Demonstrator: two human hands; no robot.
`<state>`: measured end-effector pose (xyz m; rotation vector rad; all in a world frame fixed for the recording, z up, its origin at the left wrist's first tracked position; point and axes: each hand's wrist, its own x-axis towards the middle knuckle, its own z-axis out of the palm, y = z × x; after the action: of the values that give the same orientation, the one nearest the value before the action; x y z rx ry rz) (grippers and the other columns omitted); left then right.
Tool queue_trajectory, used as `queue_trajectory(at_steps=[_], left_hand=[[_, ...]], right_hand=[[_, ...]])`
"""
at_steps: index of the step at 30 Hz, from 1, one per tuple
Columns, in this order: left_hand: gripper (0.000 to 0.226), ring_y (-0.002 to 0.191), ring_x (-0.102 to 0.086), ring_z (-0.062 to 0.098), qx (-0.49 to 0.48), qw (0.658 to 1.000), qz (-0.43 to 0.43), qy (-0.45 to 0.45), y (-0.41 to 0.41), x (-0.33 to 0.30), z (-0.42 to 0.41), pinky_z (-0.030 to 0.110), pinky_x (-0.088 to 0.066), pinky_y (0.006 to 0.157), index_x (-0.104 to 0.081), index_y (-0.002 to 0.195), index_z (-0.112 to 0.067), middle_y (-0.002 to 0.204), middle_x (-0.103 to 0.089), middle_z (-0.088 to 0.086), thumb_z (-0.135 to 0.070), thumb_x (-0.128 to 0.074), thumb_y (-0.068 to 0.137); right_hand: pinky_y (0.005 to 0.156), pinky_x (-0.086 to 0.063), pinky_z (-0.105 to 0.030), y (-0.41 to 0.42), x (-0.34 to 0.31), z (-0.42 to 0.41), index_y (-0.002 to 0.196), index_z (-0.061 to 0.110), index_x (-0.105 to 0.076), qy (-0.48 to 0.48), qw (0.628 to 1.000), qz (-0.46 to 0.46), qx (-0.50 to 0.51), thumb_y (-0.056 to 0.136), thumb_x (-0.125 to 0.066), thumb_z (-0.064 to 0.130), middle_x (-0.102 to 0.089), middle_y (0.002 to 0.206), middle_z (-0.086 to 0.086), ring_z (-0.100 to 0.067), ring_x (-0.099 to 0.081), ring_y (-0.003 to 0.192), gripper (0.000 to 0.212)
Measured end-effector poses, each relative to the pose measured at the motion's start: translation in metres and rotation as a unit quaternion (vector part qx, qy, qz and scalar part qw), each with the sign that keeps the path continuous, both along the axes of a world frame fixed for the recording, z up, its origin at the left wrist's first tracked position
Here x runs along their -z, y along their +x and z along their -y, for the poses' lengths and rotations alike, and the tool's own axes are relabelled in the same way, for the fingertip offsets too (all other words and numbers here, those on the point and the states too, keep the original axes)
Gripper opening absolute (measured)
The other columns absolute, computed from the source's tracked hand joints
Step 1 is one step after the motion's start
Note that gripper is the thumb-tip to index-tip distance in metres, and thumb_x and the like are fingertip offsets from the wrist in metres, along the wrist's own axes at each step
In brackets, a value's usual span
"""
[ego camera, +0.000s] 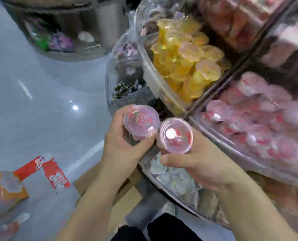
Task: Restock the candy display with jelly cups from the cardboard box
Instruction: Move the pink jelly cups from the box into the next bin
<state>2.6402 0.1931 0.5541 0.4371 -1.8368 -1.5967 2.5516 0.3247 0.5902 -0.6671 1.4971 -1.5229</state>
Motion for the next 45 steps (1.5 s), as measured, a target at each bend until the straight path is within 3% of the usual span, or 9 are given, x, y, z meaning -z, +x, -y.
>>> queue_trajectory(at_steps=[5,12,16,18,23,28,35,40,45], left_hand=[[0.048,0.094,-0.062,-0.004,0.066,0.997,-0.045,-0.011,-0.061,-0.036,-0.06,0.008,-0.046,0.077,-0.054,0.104,-0.046,0.103,-0.065,-0.023,-0.025,-0.075,0.067],[0.052,0.101,-0.062,0.008,0.1,0.993,0.008,-0.06,-0.103,-0.045,-0.104,0.03,-0.052,0.084,-0.046,0.105,-0.043,0.109,-0.063,-0.013,-0.037,-0.079,0.065],[0.055,0.084,-0.06,-0.009,0.102,0.994,0.039,-0.029,-0.12,-0.044,-0.106,0.007,-0.046,0.07,-0.037,0.096,-0.041,0.097,-0.059,-0.021,-0.025,-0.078,0.064],[0.055,0.089,-0.057,-0.01,0.127,0.99,0.063,-0.012,-0.126,-0.045,-0.104,0.004,-0.043,0.074,-0.034,0.105,-0.04,0.108,-0.054,-0.012,-0.028,-0.072,0.068],[0.048,0.098,-0.06,-0.002,0.236,0.968,0.089,0.007,-0.139,-0.042,-0.088,0.011,-0.047,0.077,-0.048,0.116,-0.032,0.106,-0.061,-0.011,-0.02,-0.067,0.073],[0.05,0.096,-0.061,-0.002,0.199,0.962,0.138,-0.124,-0.149,-0.035,-0.072,0.017,-0.049,0.078,-0.055,0.106,-0.036,0.101,-0.064,-0.02,-0.014,-0.078,0.068],[0.062,0.094,-0.062,0.002,0.162,0.953,0.163,-0.197,-0.153,-0.035,-0.07,0.029,-0.053,0.078,-0.04,0.114,-0.036,0.104,-0.064,-0.018,-0.023,-0.08,0.068],[0.075,0.107,-0.056,0.007,0.161,0.934,0.164,-0.275,-0.148,-0.035,-0.064,0.012,-0.037,0.08,-0.041,0.129,-0.031,0.119,-0.059,-0.012,-0.033,-0.078,0.064],[0.074,0.104,-0.044,-0.005,0.172,0.934,0.142,-0.279,-0.152,-0.033,-0.059,-0.004,-0.031,0.085,-0.044,0.13,-0.022,0.116,-0.049,-0.015,-0.015,-0.081,0.066]], right_hand=[[0.069,-0.047,-0.009,-0.032,-0.043,-0.075,0.096,0.035,-0.066,-0.03,0.982,-0.137,0.125,0.066,-0.07,-0.001,-0.069,0.086,0.019,0.007,-0.061,0.078,0.047],[0.067,-0.044,-0.001,-0.056,-0.05,-0.144,0.096,0.042,-0.065,0.03,0.949,-0.224,0.222,0.067,-0.08,0.005,-0.069,0.091,0.025,0.011,-0.063,0.085,0.049],[0.071,-0.043,-0.005,-0.066,-0.032,-0.145,0.089,0.033,-0.062,0.084,0.926,-0.22,0.294,0.063,-0.084,0.019,-0.068,0.091,0.018,0.006,-0.062,0.085,0.037],[0.071,-0.041,-0.003,-0.07,-0.026,-0.139,0.09,0.031,-0.061,0.101,0.916,-0.219,0.32,0.06,-0.084,0.027,-0.067,0.091,0.021,0.007,-0.061,0.086,0.037],[0.071,-0.047,-0.008,-0.074,-0.016,-0.123,0.095,0.027,-0.061,0.076,0.914,-0.151,0.369,0.055,-0.087,0.027,-0.069,0.092,0.016,0.004,-0.065,0.085,0.048],[0.07,-0.047,-0.009,-0.077,-0.007,-0.117,0.101,0.026,-0.058,0.069,0.912,-0.111,0.389,0.058,-0.087,0.016,-0.069,0.093,0.014,0.003,-0.065,0.084,0.053],[0.065,-0.046,-0.005,-0.081,-0.003,-0.094,0.095,0.031,-0.055,0.09,0.869,-0.15,0.464,0.058,-0.087,0.021,-0.065,0.092,0.024,0.009,-0.061,0.082,0.05],[0.069,-0.05,-0.012,-0.074,0.005,-0.081,0.098,0.031,-0.06,0.085,0.862,-0.147,0.478,0.061,-0.085,0.013,-0.07,0.093,0.015,0.001,-0.066,0.083,0.048],[0.077,-0.057,-0.029,-0.077,0.008,-0.079,0.103,0.031,-0.063,0.089,0.858,-0.144,0.485,0.067,-0.077,0.007,-0.071,0.094,0.011,-0.008,-0.067,0.087,0.045]])
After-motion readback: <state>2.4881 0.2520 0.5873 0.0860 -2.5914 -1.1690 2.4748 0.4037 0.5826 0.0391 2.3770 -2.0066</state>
